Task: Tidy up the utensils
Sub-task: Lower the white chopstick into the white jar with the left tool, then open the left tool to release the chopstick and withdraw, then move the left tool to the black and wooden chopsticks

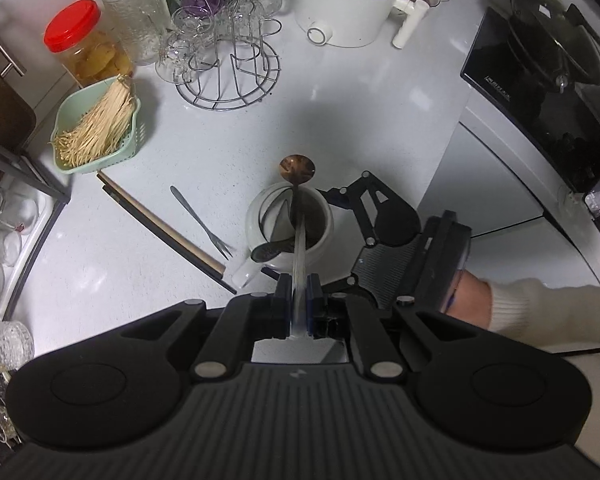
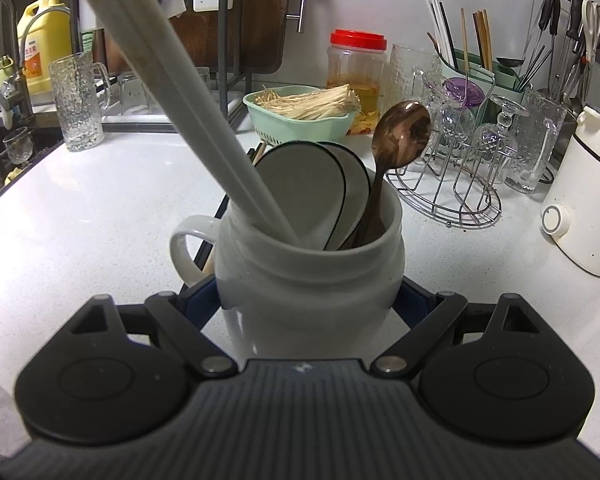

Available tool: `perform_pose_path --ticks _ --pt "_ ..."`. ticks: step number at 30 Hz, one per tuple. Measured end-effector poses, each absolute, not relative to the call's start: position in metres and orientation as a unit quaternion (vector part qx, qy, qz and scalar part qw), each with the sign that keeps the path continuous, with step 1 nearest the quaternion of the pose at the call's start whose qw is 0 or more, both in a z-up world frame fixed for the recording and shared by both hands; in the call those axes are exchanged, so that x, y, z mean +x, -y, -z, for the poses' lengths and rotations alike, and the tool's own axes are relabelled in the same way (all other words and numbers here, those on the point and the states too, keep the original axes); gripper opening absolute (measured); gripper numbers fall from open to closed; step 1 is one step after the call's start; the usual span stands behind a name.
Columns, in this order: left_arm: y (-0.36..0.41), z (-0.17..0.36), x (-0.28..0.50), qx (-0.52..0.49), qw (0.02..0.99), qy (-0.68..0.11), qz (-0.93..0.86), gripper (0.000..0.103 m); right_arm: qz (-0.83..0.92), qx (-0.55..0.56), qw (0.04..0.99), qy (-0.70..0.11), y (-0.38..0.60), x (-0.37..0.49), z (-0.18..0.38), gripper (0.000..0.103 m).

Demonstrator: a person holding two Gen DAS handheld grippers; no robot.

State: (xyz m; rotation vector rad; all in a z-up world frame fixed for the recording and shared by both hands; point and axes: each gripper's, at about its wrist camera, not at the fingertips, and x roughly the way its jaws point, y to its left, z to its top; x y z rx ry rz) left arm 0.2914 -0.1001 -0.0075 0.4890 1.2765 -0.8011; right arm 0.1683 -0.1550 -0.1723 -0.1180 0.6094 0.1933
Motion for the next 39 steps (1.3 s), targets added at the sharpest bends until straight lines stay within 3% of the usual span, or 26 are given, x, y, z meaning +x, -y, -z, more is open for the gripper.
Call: perform_pose_path --ticks 5,8,10,13,26,39 --pt "0.095 0.011 0.297 0.208 0.713 -0.566 0.358 0.008 -0.098 -0.040 0.948 -0.301 0.158 0.170 0.171 0.094" --pt "0.088 0.009 0.297 0.206 0.722 -0.559 0.353 0.011 -0.098 -0.036 0.949 -0.299 0.158 0.171 0.170 0.103" --pt "0.080 0.005 0.297 0.195 0.729 -0.554 0.350 0.026 -0.097 -0.037 0.950 -0.295 0.158 0.171 0.168 0.103" --pt "0.066 -0.005 0.297 0.172 0.751 -0.537 0.344 0.038 -0.093 -0.034 0.951 -0.292 0.158 0.172 0.165 0.103" --pt "-0.024 -0.016 0.276 0.019 0.836 -0.458 0.300 0.039 -0.086 -0.034 0.956 -0.279 0.153 0.167 0.156 0.102" --pt "-0.095 0.072 0.270 -0.084 0.868 -0.446 0.201 0.039 -0.044 -0.059 0.952 -0.298 0.141 0.167 0.156 0.096"
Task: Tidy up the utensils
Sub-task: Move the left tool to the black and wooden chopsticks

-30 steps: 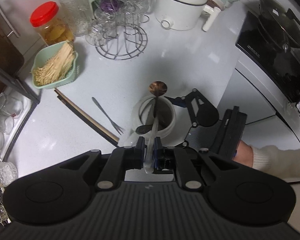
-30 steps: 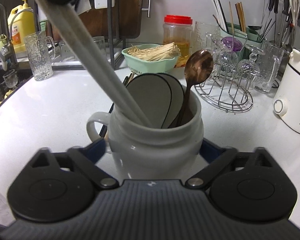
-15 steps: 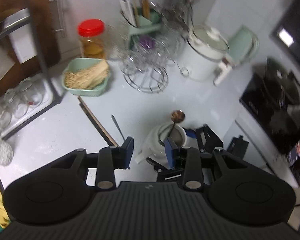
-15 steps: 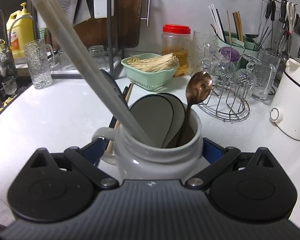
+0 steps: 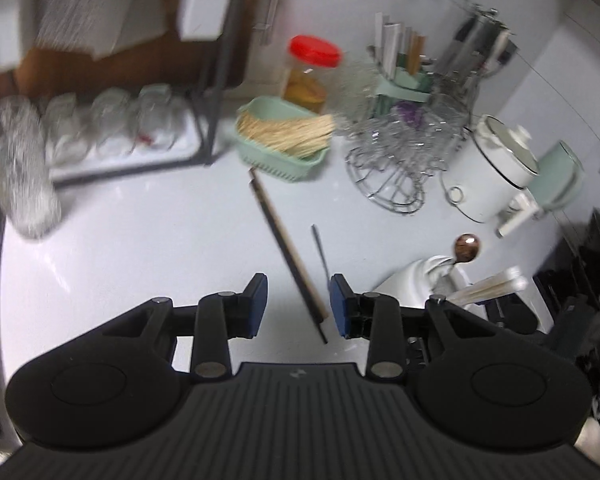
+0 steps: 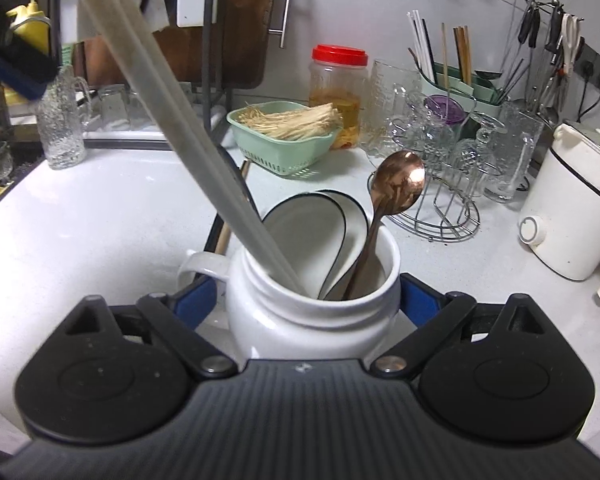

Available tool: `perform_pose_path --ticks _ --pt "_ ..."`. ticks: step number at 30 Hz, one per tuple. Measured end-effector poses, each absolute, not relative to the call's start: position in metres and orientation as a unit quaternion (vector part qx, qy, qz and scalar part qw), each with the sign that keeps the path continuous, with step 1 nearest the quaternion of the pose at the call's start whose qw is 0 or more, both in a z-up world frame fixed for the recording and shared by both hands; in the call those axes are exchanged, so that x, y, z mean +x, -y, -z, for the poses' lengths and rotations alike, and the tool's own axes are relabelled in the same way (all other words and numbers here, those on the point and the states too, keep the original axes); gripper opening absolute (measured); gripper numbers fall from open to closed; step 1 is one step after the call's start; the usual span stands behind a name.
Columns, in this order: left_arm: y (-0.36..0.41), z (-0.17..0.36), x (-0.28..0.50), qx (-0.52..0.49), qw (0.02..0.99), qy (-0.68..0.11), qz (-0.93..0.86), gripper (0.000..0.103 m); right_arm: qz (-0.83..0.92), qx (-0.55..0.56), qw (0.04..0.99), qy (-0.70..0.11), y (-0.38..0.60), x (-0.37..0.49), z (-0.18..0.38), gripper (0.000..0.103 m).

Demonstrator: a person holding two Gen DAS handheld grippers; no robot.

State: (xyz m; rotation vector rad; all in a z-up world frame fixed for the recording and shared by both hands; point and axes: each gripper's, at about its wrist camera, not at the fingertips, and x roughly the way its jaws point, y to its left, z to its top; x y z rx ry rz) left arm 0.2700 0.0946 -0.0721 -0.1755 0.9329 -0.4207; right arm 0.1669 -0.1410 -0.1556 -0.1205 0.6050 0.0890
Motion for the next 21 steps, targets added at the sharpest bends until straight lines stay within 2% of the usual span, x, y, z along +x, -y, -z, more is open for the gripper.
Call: perform_pose_path --ticks 3,12,21 --pt "-0.100 0.096 0.270 -0.106 0.860 -0.457 0.199 0.039 -0.029 -0.065 0.948 -0.309 0.138 0.170 0.156 0.093" --pt "-0.088 0.157 0.276 -0.125 0.836 -0.489 0.215 0.039 -0.012 -0.064 0.942 -0.329 0.136 0.176 0.152 0.093" --pt "-0.058 0.189 0.291 -0.174 0.815 -0.495 0.247 0.038 0.002 -0.061 0.940 -0.336 0.150 0.168 0.152 0.093"
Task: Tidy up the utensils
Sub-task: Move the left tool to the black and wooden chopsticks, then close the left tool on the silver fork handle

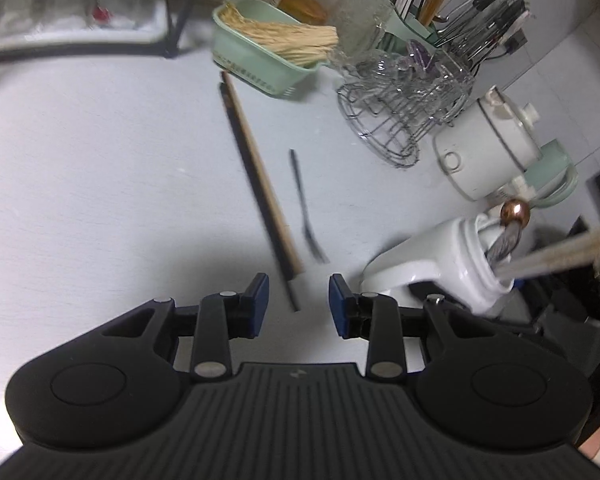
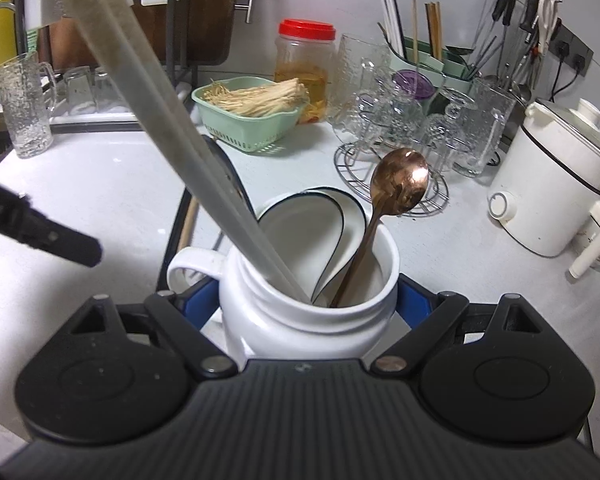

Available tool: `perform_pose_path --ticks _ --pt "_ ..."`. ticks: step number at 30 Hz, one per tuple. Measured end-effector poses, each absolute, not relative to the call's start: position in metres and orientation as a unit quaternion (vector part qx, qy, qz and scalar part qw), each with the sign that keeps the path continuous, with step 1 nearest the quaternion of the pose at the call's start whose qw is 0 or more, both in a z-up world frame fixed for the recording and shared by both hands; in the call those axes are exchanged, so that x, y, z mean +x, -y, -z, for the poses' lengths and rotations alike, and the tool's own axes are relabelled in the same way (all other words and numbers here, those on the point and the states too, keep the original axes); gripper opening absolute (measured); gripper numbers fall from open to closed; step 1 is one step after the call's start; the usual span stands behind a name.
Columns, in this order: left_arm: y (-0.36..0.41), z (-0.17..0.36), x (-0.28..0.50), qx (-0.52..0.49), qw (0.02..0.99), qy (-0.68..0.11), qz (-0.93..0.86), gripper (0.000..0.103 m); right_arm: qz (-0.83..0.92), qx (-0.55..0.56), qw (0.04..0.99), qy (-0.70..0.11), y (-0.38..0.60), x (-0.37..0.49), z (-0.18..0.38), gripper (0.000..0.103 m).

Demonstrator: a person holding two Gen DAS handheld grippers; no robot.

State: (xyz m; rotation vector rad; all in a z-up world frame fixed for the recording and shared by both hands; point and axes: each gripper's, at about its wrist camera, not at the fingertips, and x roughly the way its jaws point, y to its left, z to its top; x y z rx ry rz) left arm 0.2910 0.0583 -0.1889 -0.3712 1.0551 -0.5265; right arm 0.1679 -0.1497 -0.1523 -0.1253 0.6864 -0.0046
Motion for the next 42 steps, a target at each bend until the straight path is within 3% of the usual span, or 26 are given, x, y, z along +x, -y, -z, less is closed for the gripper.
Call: perform_pose_path --ticks 14,27,35,42 --pt "-0.034 0.250 0.321 -0.385 0.710 -0.562 0.181 0.038 -0.010 -0.064 0.938 -0.342 0.175 0.160 0.151 0.093" --pt "-0.028 0.263 0.322 -0.475 0.690 -0.540 0.082 0.037 -0.039 -0.072 0.942 -0.326 0.182 0.156 0.153 0.093" --pt "-0.020 0.258 0.327 -0.470 0.692 -0.547 0.032 0.027 -0.058 -0.077 0.943 -0.318 0.186 0.156 0.154 0.093" --pt "-0.011 0.256 0.331 -0.455 0.697 -0.555 0.006 0.012 -0.064 -0.075 0.944 -0.314 0.188 0.156 0.155 0.093"
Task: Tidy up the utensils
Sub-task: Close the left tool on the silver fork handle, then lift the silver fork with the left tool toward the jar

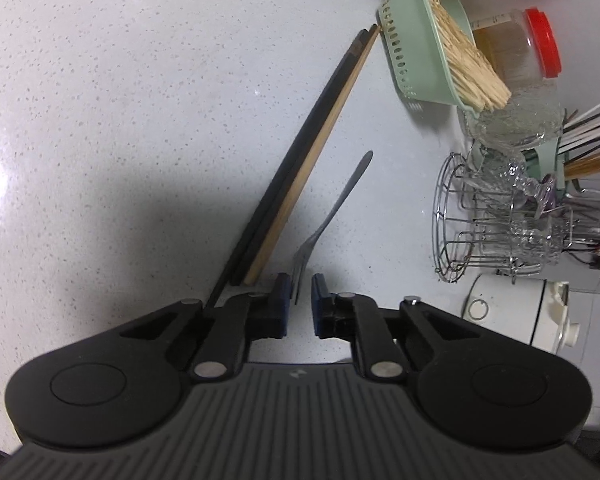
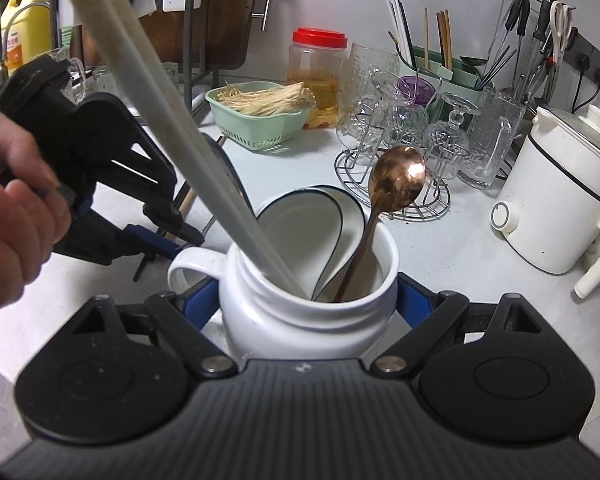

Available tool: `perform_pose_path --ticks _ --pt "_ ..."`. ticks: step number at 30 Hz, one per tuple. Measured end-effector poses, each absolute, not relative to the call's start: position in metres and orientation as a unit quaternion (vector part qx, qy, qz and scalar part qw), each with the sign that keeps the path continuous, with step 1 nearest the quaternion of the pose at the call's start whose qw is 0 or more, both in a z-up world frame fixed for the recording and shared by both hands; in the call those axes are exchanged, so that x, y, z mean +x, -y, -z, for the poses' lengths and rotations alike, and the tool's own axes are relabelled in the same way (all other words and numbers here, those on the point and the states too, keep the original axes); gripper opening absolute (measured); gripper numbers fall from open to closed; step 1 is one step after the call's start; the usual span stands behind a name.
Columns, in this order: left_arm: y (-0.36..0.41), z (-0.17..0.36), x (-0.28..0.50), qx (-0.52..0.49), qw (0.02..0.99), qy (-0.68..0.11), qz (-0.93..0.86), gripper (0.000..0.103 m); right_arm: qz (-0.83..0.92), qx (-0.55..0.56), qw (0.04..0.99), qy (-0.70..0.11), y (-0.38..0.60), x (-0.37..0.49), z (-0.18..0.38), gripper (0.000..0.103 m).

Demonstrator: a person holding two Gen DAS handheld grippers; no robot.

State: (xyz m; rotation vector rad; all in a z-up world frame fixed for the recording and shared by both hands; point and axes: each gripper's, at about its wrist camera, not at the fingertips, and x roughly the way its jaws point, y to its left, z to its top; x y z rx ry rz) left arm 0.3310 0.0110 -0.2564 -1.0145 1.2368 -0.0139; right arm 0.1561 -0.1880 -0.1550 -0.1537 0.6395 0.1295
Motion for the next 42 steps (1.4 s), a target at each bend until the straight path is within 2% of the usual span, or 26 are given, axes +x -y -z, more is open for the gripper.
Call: perform_pose_path --ticks 2,6,23,29,42 --pt "-0.008 0.255 0.331 -0.446 0.701 -0.557 0.005 0.006 -0.064 -0.075 0.945 -0.313 0.188 0.156 0.155 0.093" --pt "-0.004 0.252 0.334 -0.420 0.712 -0.563 0.007 0.002 -0.064 -0.073 0.945 -0.313 0.188 0.156 0.155 0.093" --pt "-0.011 0.184 0.317 -0.280 0.770 -0.565 0.096 0.001 -0.036 -0.065 0.950 -0.305 0.182 0.158 0.158 0.093" --pt "-0.021 0.139 0.313 -0.236 0.784 -0.557 0.141 0.001 -0.028 -0.063 0.951 -0.300 0.179 0.159 0.159 0.093" --pt "0.012 0.017 0.323 -0.015 0.797 -0.542 0.266 0.001 -0.021 -0.063 0.952 -0.299 0.176 0.159 0.159 0.093"
